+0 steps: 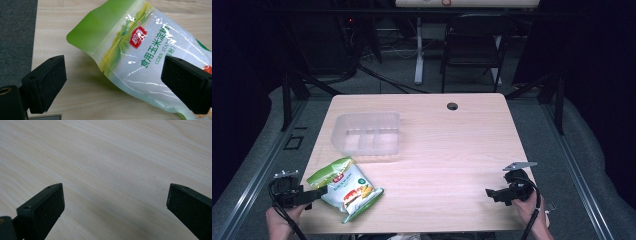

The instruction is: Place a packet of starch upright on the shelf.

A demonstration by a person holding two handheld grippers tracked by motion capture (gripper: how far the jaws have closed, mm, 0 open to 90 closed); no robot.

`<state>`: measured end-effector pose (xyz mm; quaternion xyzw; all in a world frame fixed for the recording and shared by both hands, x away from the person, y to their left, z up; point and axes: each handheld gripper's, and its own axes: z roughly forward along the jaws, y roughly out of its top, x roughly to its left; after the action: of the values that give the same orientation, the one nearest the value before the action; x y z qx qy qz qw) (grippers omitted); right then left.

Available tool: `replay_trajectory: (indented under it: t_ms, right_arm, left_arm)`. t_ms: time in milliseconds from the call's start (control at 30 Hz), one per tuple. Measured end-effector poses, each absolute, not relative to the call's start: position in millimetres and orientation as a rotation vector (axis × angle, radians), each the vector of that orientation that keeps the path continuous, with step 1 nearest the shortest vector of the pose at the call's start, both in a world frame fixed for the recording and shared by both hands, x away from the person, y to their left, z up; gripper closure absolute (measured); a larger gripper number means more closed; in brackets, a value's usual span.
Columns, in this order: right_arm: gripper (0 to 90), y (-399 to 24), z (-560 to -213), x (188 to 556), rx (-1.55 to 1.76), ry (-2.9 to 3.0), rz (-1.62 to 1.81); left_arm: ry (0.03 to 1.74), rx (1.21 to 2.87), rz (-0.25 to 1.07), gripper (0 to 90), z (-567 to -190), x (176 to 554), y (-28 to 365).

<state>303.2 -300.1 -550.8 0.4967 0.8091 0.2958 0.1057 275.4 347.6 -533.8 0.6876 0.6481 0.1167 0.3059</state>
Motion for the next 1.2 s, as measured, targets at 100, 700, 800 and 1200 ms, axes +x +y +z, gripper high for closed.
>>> replay_trajectory:
  t_ms: [100, 700, 800, 1200]
  right_arm:
    - [1.0, -300, -551, 303, 1.463, 2.385, 0.871]
    - [1.2, -295, -551, 309, 1.434, 2.408, 0.887]
    - [1.1, -292, -551, 310, 1.42, 2.429, 0.87]
    - [1.1, -292, -551, 308, 1.43, 2.419, 0.868]
  left_arm:
    - [1.715, 1.816, 0.314, 6.2, -535, 276, 348]
    - [1.702, 1.767, 0.297, 6.6, -535, 284, 356]
    - [1.699, 1.746, 0.293, 7.1, -537, 285, 360]
    - [1.685, 1.696, 0.174, 14.4, -550, 295, 369]
